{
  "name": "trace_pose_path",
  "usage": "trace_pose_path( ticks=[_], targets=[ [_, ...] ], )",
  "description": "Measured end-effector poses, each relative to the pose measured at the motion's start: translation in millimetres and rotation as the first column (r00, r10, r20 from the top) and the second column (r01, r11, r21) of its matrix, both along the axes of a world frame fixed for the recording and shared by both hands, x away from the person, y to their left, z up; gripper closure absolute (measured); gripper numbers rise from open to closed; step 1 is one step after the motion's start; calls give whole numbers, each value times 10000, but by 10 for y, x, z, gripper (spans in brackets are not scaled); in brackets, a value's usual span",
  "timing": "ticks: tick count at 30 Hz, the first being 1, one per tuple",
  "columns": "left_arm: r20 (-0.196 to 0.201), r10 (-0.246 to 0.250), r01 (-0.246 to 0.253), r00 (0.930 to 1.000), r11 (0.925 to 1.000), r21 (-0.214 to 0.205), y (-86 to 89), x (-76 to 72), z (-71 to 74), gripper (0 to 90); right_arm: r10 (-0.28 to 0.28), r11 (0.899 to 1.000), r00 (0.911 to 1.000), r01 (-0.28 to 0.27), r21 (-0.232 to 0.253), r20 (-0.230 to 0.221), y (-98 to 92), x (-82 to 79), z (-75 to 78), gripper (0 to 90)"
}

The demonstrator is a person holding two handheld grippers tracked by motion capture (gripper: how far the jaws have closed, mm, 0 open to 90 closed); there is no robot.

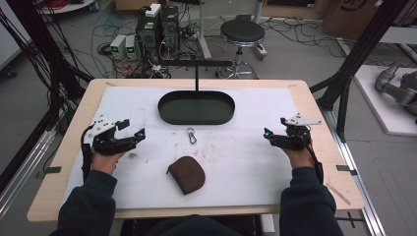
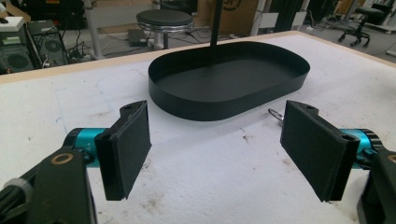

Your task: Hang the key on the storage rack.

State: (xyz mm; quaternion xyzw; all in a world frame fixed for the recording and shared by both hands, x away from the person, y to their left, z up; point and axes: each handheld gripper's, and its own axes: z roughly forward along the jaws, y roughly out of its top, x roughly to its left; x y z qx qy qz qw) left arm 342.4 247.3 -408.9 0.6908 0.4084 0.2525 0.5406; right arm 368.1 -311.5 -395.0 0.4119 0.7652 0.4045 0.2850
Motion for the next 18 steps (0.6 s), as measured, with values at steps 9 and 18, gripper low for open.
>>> trace_pose_path(
  ticks=[9, 18],
  targets=[
    [27, -300, 301, 9995, 9974, -656, -98, 93, 40, 193, -15, 9999, 10000, 15, 115, -32, -20, 7, -9, 236],
    [-595, -1586, 1563, 9855, 9868, -413, -550, 407, 63, 263, -54, 10000, 10000, 53, 36, 34, 3, -66, 14, 236]
  ],
)
